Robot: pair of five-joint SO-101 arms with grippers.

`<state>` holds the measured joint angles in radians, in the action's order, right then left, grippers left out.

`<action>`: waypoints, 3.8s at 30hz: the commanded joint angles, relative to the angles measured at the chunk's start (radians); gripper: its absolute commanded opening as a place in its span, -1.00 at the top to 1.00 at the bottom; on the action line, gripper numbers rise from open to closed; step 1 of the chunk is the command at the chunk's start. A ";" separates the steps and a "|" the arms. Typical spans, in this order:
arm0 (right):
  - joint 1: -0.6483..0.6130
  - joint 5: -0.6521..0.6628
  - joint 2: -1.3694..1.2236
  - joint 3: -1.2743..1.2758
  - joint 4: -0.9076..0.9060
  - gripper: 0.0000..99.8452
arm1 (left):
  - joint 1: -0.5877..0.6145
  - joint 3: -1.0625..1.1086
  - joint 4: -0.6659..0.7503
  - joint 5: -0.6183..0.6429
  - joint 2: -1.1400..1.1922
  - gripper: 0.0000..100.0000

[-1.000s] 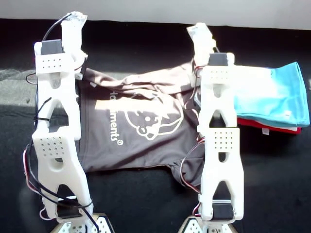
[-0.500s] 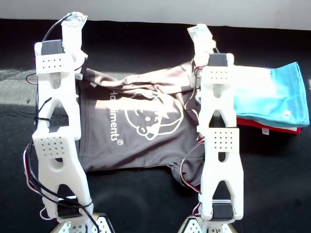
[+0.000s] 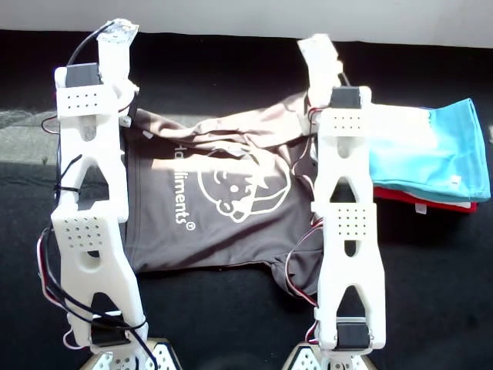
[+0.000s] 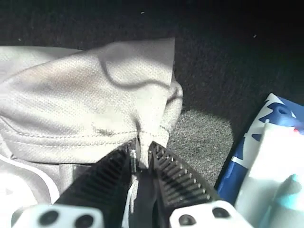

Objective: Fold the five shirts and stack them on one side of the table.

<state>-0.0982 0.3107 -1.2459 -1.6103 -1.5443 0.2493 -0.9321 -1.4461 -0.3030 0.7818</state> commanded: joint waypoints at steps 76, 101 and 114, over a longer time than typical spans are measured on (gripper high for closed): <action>0.168 -0.009 0.125 -0.062 -0.163 0.99 | -0.070 -0.004 0.011 -0.008 -0.008 0.97; 0.127 -0.098 0.516 0.067 -0.223 0.99 | -0.124 0.344 -0.330 -0.006 -0.371 0.97; 0.111 -0.098 1.124 0.854 -0.217 0.99 | -0.124 0.745 -0.324 -0.003 -0.639 0.75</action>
<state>0.0107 0.2202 -0.2608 -0.9060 -1.7530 0.1373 -0.2432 -1.7622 -0.3030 0.1910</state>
